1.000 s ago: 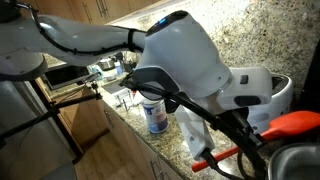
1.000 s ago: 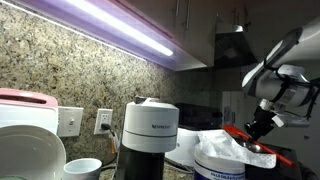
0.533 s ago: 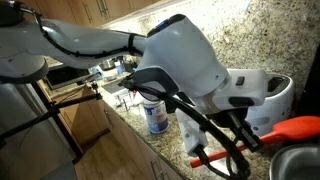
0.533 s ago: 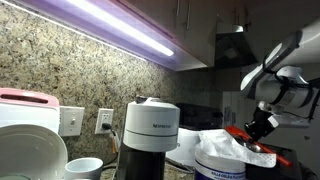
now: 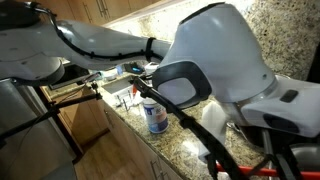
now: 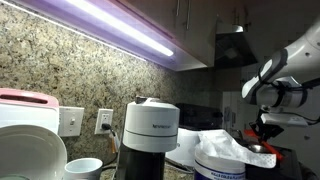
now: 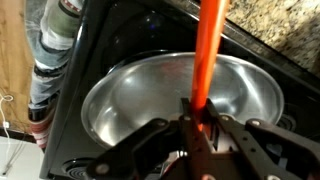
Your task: Pick up the paper towel and wipe the door handle of the cabinet. Pick up the orange spoon and move it to the right.
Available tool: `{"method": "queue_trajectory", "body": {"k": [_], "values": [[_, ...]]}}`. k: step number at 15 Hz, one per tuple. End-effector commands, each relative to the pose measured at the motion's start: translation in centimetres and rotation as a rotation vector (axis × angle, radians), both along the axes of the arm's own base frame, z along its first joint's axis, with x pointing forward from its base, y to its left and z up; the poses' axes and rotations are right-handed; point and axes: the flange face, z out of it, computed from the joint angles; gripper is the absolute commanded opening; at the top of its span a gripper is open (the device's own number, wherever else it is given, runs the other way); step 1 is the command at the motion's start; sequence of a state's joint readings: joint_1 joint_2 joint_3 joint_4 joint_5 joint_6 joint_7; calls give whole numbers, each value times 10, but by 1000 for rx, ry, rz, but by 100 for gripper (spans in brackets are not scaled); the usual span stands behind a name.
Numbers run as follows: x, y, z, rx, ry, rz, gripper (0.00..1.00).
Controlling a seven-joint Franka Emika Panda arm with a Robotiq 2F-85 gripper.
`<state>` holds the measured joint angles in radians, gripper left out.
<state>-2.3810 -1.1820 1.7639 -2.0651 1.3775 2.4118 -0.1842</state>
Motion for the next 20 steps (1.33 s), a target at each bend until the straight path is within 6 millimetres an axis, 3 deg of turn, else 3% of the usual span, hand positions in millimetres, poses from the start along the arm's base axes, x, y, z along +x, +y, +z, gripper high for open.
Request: {"method": "queue_trajectory", "body": {"k": [1, 5, 6, 12, 15, 17, 18, 20], "values": [[10, -45, 17, 66, -35, -64, 4], [24, -81, 15, 182, -37, -33, 4], [22, -61, 10, 212, -12, -16, 4], [47, -34, -15, 339, 158, 63, 4], [57, -16, -15, 401, 231, 118, 4], [62, -16, -13, 442, 263, 145, 4], [56, -6, -10, 458, 267, 149, 4], [54, -13, -5, 437, 255, 94, 4]]}}
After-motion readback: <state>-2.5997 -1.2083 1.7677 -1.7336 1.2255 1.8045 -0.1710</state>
